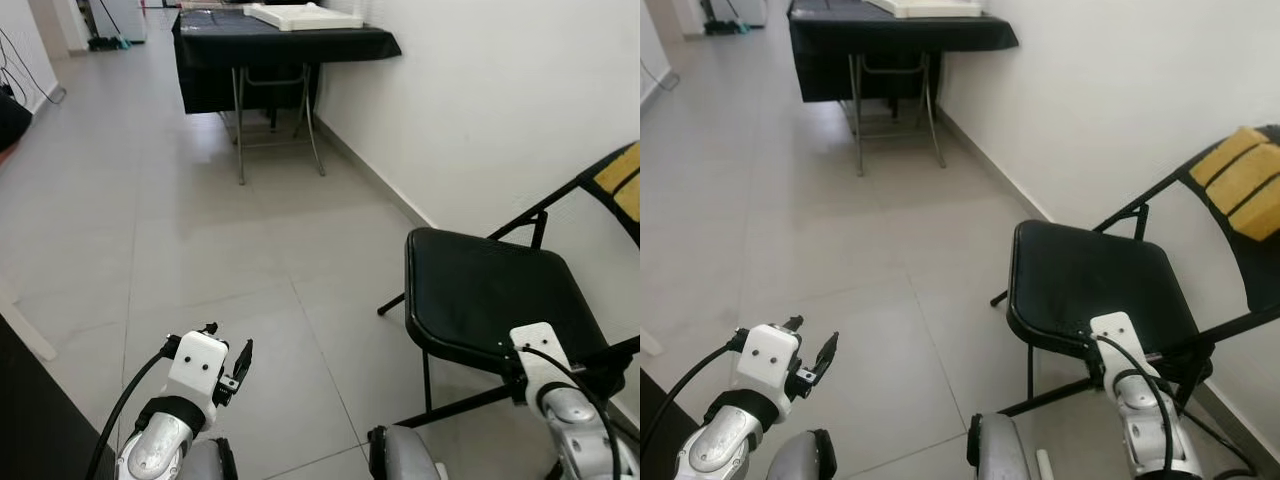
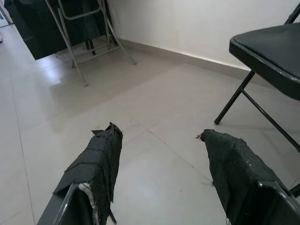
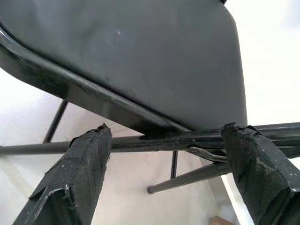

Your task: Building children table

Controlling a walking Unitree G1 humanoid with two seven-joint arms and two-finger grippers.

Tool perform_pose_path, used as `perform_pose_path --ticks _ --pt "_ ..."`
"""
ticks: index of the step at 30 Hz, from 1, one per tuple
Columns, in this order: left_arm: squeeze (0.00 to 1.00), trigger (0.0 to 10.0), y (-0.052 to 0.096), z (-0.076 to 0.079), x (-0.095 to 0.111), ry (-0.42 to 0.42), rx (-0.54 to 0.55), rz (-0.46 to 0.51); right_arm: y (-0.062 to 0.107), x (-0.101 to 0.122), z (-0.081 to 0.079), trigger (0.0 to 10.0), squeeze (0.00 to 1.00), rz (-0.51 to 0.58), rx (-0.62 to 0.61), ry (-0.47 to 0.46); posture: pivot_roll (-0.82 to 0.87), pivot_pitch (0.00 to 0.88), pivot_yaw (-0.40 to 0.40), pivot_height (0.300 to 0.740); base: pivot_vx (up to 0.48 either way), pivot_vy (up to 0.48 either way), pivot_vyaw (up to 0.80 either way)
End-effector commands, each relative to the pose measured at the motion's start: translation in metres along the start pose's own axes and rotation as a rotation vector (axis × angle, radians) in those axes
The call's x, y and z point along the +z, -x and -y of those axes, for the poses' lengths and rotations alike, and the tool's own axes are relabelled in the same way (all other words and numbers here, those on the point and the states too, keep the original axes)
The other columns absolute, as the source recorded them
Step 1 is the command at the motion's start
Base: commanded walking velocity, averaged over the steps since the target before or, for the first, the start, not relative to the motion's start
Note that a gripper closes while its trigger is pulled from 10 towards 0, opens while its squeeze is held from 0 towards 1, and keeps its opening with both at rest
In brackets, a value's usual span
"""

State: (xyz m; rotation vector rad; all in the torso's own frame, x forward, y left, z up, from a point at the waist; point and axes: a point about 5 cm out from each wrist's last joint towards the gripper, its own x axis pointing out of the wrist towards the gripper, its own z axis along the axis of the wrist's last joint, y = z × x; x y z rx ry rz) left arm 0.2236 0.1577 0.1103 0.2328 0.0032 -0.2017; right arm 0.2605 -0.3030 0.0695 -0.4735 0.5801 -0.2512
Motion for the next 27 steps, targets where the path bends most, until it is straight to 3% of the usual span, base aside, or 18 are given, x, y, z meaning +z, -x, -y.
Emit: perform_pose_path --ticks 1,27 --pt "0.00 10.0 0.002 -0.001 -0.003 -0.007 0.005 -0.011 -0.002 -0.002 0.000 10.0 0.00 -0.018 0.007 -0.011 -0.02 0.000 -0.052 0.480 0.000 0.000 0.00" --pt "0.00 10.0 -0.001 -0.003 -0.004 -0.027 0.004 -0.015 -0.008 -0.016 -0.019 10.0 0.00 -0.102 0.085 -0.021 -0.02 0.000 -0.048 0.390 0.000 0.000 0.00"
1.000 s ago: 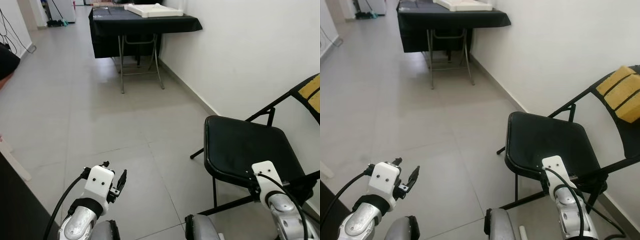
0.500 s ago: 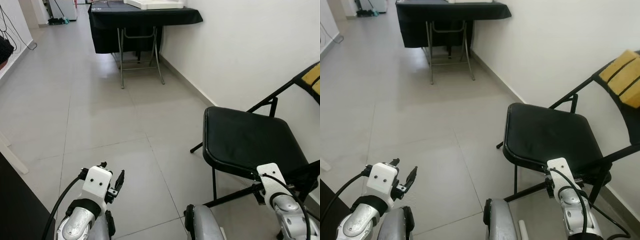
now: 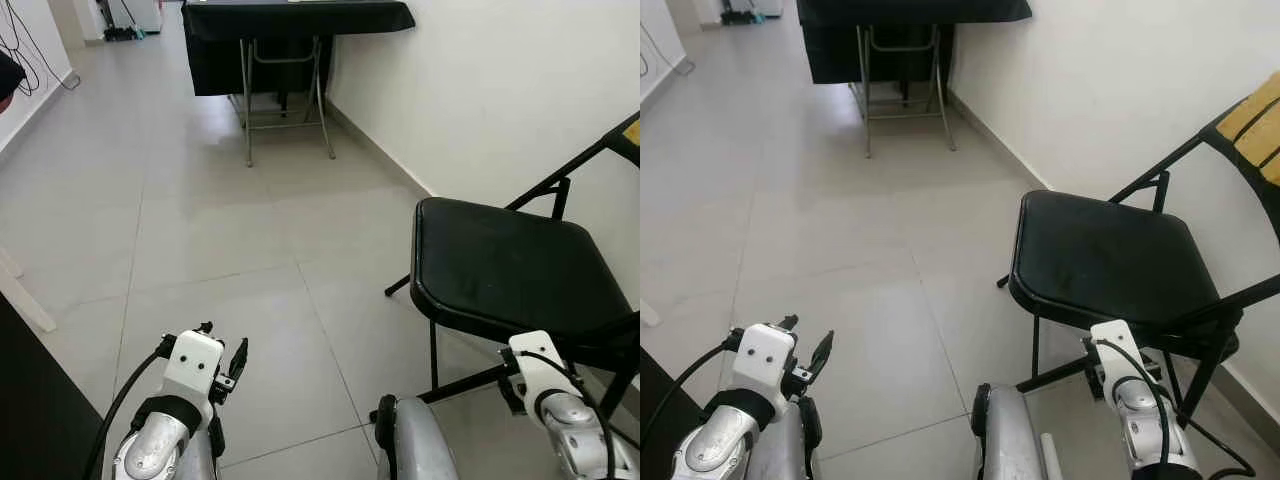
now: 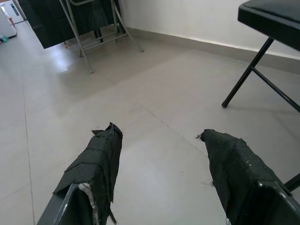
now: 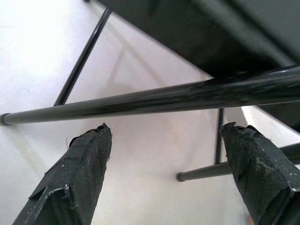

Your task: Building children table

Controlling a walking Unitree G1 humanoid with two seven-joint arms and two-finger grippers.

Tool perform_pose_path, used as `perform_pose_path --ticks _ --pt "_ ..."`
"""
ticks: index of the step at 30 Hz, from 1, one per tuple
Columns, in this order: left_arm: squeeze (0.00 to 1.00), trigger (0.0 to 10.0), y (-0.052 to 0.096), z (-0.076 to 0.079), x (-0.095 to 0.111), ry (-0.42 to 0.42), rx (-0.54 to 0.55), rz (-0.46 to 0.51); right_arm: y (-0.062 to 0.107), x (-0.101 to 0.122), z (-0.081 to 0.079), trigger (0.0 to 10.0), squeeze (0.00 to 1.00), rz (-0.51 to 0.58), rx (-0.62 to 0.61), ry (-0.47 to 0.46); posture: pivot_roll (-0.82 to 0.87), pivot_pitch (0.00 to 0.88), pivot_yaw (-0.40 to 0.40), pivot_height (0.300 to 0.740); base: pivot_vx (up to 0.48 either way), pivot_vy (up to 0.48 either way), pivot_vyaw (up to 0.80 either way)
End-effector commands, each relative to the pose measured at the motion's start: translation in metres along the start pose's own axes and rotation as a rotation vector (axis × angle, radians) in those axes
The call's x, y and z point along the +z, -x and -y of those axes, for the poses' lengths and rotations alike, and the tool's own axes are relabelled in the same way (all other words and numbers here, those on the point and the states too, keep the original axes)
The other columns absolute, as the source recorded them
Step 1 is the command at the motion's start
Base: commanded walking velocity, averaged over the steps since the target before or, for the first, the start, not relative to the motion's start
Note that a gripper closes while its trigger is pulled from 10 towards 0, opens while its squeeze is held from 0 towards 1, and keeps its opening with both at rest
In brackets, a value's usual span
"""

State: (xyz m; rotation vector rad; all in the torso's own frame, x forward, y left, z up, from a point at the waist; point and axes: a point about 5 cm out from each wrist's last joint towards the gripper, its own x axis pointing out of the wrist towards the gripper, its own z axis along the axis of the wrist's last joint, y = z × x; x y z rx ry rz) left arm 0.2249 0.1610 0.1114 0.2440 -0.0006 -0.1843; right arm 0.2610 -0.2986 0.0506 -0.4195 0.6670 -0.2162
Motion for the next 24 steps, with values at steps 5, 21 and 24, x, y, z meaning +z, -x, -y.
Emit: perform_pose_path --ticks 5,21,24 --pt "0.00 10.0 -0.001 0.001 -0.005 -0.014 -0.013 -0.016 -0.002 -0.010 -0.012 10.0 0.00 -0.058 0.039 0.016 -0.02 0.000 -0.053 0.365 0.000 0.000 0.00" --pt "0.00 10.0 0.009 0.002 -0.006 -0.009 -0.009 -0.028 -0.009 -0.029 -0.007 10.0 0.00 -0.161 0.028 -0.034 -0.01 0.000 -0.065 0.305 0.000 0.000 0.00" --pt "0.00 10.0 0.012 0.003 -0.006 -0.009 -0.013 -0.033 -0.011 -0.037 -0.008 10.0 0.00 -0.195 0.035 -0.047 0.00 0.000 -0.070 0.300 0.000 0.000 0.00"
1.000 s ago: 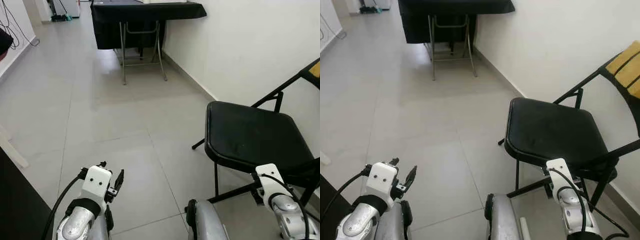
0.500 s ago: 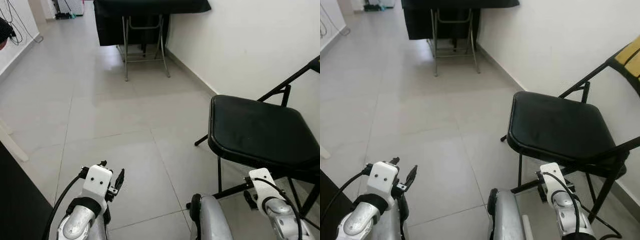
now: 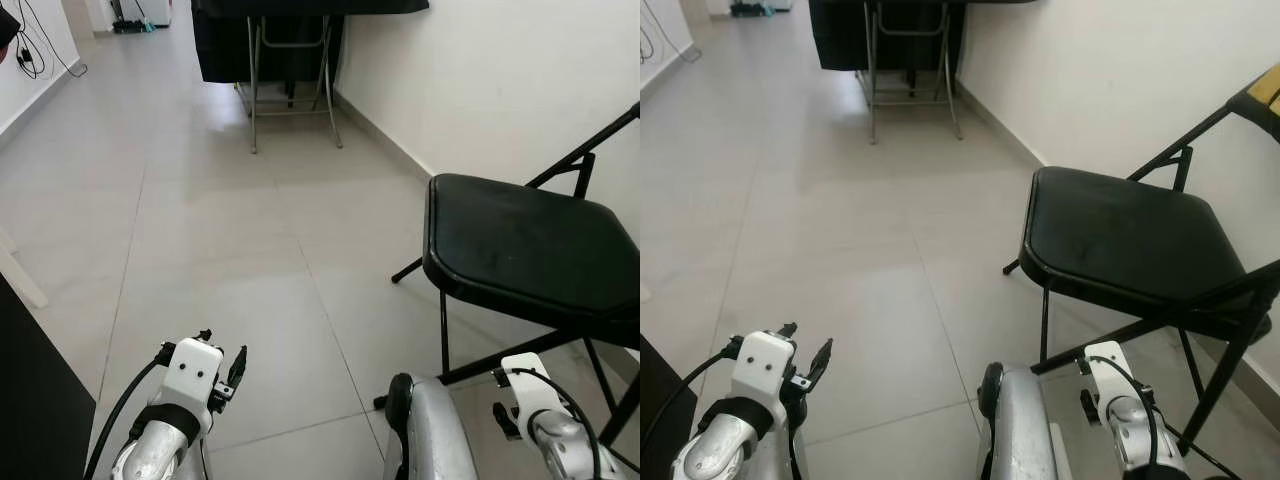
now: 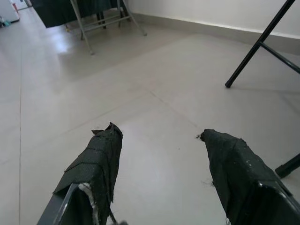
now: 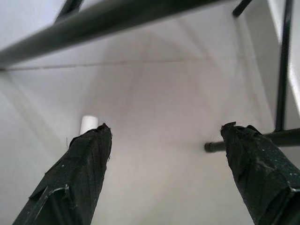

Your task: Building children table

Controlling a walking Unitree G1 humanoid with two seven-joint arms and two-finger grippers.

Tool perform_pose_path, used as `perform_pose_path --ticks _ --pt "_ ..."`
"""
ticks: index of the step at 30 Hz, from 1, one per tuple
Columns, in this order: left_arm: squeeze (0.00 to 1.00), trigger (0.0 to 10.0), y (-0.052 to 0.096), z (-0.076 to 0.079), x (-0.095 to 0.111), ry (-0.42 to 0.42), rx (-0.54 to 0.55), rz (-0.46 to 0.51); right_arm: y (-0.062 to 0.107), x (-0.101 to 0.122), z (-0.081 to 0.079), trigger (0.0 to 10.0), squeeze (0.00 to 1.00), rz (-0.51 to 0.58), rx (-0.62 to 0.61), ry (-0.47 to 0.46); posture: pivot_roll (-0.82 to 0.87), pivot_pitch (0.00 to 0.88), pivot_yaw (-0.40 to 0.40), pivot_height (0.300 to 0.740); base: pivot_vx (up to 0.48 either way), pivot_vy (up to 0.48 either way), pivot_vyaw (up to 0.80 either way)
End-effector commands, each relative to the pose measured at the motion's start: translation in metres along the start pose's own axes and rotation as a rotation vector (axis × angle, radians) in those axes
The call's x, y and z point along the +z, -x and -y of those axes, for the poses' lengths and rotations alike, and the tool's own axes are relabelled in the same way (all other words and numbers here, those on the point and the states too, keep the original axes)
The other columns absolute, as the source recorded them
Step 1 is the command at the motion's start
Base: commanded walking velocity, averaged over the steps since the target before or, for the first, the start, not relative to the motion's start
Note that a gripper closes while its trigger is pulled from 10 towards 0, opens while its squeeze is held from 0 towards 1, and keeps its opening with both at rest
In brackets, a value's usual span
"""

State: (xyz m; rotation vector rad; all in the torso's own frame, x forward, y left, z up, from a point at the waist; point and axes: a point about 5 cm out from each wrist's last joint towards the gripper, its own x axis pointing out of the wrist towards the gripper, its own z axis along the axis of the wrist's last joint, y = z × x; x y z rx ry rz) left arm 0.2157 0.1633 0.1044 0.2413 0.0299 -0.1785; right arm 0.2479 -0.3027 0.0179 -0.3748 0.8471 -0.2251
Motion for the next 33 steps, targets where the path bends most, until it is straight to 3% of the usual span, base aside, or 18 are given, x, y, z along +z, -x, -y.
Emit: perform_pose_path --ticks 1,9,18,20,24,33 --pt "0.00 10.0 0.003 0.002 0.001 -0.014 -0.015 -0.003 -0.002 -0.004 0.002 10.0 0.00 -0.016 0.000 -0.031 0.00 0.000 -0.070 0.300 0.000 0.000 0.00" --pt "0.00 10.0 0.017 -0.004 0.004 -0.010 -0.002 -0.020 -0.005 -0.022 0.001 10.0 0.00 -0.090 0.017 -0.025 0.01 0.002 -0.078 0.300 0.000 0.000 0.00" --pt "0.00 10.0 0.036 -0.013 0.006 -0.015 0.009 -0.059 -0.003 -0.044 0.001 10.0 0.00 -0.177 0.042 -0.037 0.02 0.104 -0.079 0.300 0.000 0.000 0.00" --pt "0.00 10.0 0.040 -0.019 0.011 -0.022 0.013 -0.067 -0.004 -0.051 -0.001 10.0 0.00 -0.202 0.056 -0.037 0.04 0.160 -0.083 0.300 0.000 0.000 0.00" --pt "0.00 10.0 0.044 -0.025 0.016 -0.031 0.023 -0.074 -0.005 -0.052 -0.004 10.0 0.00 -0.211 0.067 -0.037 0.04 0.188 -0.090 0.300 0.000 0.000 0.00" --pt "0.00 10.0 0.059 -0.022 0.020 -0.033 0.020 -0.104 -0.008 -0.049 -0.007 10.0 0.00 -0.202 0.094 -0.024 0.08 0.267 -0.119 0.300 0.000 0.000 0.00"
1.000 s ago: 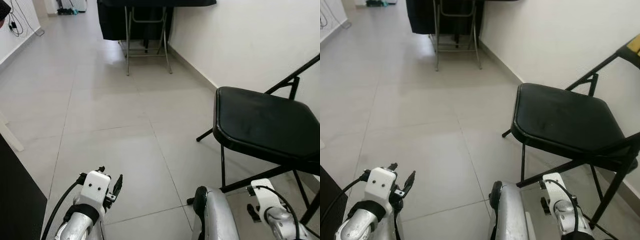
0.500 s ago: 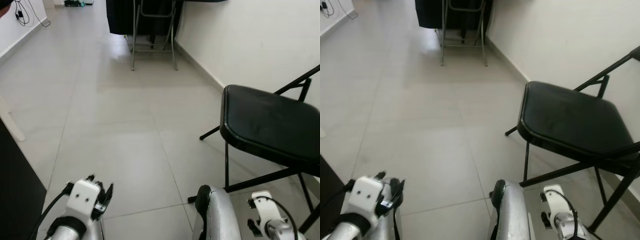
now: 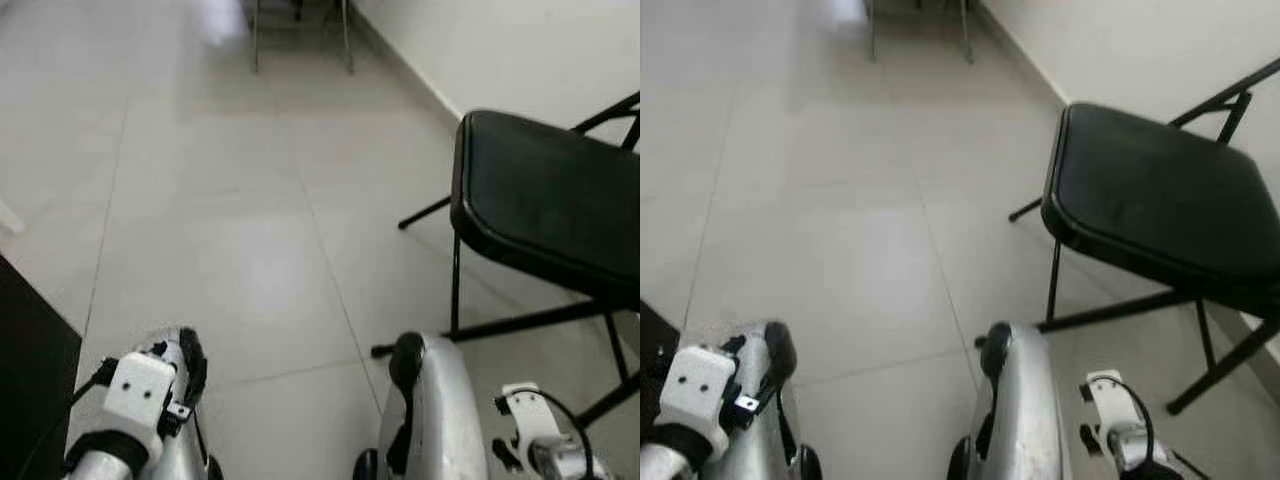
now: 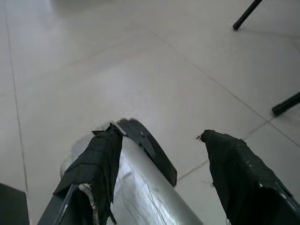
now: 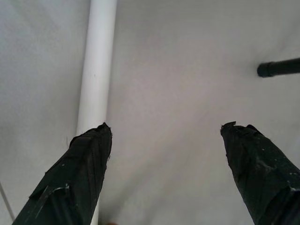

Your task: Building children table

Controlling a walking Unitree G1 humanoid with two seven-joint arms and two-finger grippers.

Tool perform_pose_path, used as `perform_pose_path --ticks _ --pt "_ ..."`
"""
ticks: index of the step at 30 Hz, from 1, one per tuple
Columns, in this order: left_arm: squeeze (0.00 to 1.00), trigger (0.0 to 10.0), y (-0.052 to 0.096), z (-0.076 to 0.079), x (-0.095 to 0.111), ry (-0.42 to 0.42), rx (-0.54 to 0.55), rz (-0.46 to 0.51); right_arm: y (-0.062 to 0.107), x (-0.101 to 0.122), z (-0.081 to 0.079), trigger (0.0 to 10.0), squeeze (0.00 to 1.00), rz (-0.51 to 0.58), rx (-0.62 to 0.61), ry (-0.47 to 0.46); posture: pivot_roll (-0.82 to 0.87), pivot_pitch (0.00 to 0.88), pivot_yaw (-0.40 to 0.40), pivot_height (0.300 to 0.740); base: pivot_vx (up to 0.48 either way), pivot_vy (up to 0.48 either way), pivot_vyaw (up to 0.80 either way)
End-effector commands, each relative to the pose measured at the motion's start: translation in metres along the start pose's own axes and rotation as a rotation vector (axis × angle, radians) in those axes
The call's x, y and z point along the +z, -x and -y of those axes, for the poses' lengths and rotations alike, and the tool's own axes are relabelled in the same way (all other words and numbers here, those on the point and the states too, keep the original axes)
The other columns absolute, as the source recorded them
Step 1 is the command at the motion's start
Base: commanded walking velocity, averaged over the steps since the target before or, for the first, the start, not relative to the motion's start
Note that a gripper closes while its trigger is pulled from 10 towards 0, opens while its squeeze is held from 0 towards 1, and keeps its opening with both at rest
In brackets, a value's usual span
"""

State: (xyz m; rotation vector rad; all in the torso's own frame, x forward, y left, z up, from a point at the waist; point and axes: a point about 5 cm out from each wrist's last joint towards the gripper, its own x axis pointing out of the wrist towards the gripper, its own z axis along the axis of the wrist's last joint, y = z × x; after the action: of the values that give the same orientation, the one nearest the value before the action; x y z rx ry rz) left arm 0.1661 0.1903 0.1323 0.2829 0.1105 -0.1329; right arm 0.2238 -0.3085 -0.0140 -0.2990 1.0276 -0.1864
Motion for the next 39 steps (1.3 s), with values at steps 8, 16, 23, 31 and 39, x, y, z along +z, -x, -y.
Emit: perform_pose_path --ticks 8,16,23,31,39 --pt "0.00 10.0 0.022 -0.003 0.003 0.005 -0.008 -0.062 -0.003 -0.014 -0.010 10.0 0.00 -0.005 0.085 -0.072 0.08 0.333 -0.123 0.300 0.000 0.000 0.00" --pt "0.00 10.0 0.035 0.004 0.013 0.023 -0.039 -0.093 -0.003 -0.018 -0.014 10.0 0.00 0.092 0.198 -0.033 0.10 0.443 -0.108 0.300 0.000 0.000 0.00" --pt "0.00 10.0 0.052 -0.004 0.021 0.015 -0.011 -0.125 -0.005 -0.027 -0.017 10.0 0.00 0.094 0.174 -0.015 0.16 0.497 -0.099 0.300 0.000 0.000 0.00" --pt "0.00 10.0 0.072 -0.011 0.023 -0.001 0.007 -0.173 -0.005 -0.036 -0.018 10.0 0.00 0.098 0.150 -0.005 0.20 0.531 -0.086 0.300 0.000 0.000 0.00" --pt "0.00 10.0 0.079 -0.012 0.024 -0.013 -0.038 -0.182 -0.005 -0.039 -0.015 10.0 0.00 0.147 0.112 -0.031 0.23 0.575 -0.043 0.300 0.000 0.000 0.00"
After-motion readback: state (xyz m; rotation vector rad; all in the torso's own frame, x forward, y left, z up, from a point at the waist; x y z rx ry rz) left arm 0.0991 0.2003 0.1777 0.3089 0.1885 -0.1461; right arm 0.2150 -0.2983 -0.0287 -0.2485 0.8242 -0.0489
